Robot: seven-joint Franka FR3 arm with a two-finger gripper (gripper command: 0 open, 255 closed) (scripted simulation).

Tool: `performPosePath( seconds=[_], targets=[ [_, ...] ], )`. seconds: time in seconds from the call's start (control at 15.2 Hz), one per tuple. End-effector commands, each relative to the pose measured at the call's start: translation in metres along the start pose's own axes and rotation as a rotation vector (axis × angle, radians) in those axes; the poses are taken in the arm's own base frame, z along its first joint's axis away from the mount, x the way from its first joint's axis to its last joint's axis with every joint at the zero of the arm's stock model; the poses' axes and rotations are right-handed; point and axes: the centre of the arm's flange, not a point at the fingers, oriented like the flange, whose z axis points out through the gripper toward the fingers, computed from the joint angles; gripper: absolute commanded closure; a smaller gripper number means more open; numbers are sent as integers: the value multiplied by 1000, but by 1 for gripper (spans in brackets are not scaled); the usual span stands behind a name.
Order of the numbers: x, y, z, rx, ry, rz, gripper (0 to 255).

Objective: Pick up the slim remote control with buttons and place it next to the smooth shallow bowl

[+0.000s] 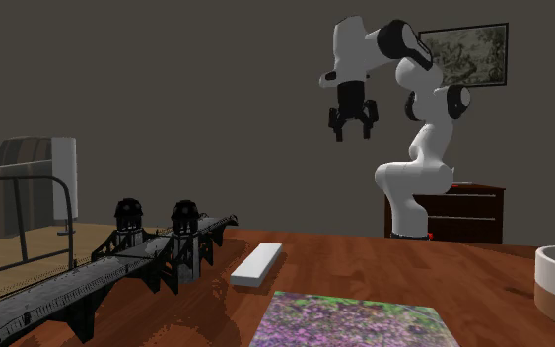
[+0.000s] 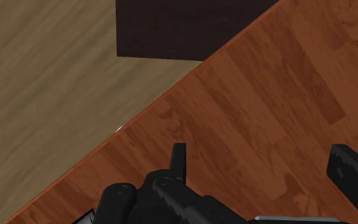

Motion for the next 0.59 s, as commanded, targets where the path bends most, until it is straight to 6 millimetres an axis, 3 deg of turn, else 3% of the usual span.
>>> performPosePath(
  seconds=[0.0,0.53],
  targets=[
    [0,0,0,0,0,0,0],
    [85,16,58,-3,11,-122,0]
  ],
)
